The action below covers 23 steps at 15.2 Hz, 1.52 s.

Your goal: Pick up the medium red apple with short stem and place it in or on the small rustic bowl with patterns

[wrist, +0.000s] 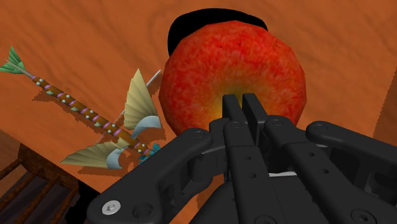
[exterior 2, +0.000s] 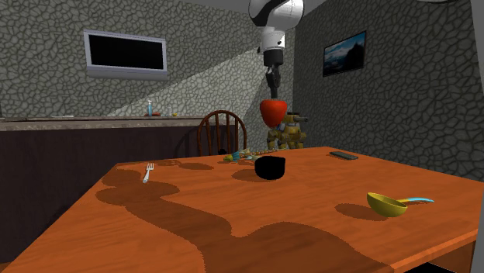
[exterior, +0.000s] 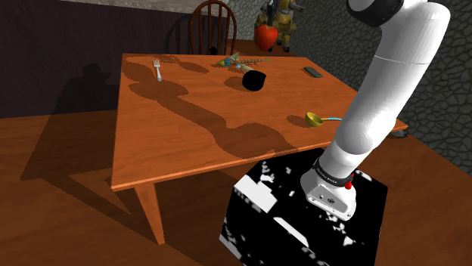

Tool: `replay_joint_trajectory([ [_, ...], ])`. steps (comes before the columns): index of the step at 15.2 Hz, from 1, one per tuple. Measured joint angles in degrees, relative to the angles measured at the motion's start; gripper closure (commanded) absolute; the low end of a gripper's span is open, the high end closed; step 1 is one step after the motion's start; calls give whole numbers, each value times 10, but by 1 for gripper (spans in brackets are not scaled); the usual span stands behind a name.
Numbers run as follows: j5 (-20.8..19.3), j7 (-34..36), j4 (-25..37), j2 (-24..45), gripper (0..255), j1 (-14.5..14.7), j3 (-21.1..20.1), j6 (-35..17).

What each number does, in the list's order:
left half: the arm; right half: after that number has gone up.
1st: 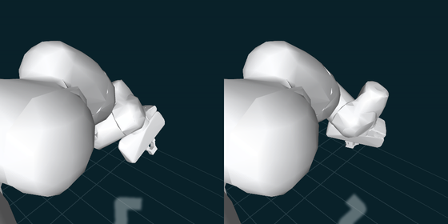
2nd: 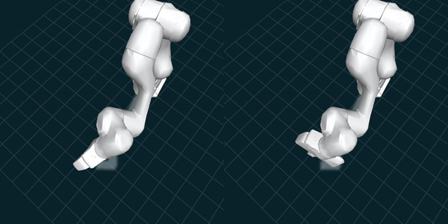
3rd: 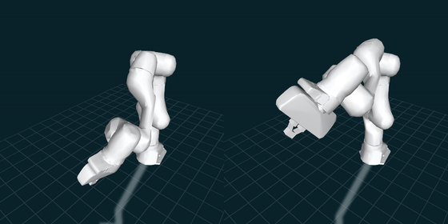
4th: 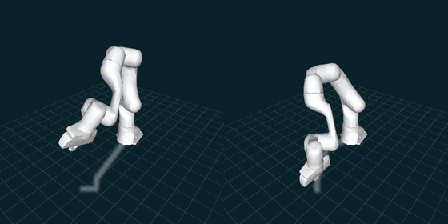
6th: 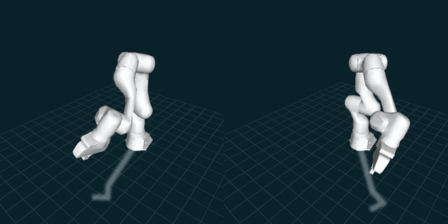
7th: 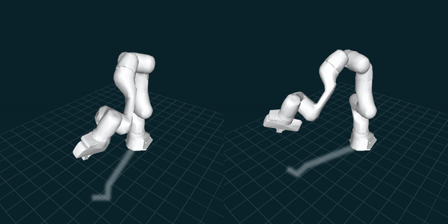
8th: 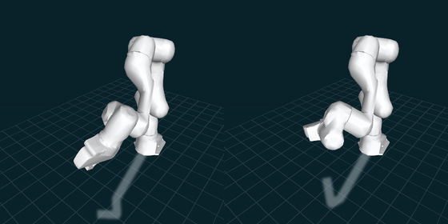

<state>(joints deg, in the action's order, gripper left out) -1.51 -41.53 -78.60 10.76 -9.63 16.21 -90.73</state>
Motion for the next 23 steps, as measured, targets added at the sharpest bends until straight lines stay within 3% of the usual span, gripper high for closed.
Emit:
replay_joint_trajectory([
  [23,-5,11,-194,-13,255,4,-2,-181],
])
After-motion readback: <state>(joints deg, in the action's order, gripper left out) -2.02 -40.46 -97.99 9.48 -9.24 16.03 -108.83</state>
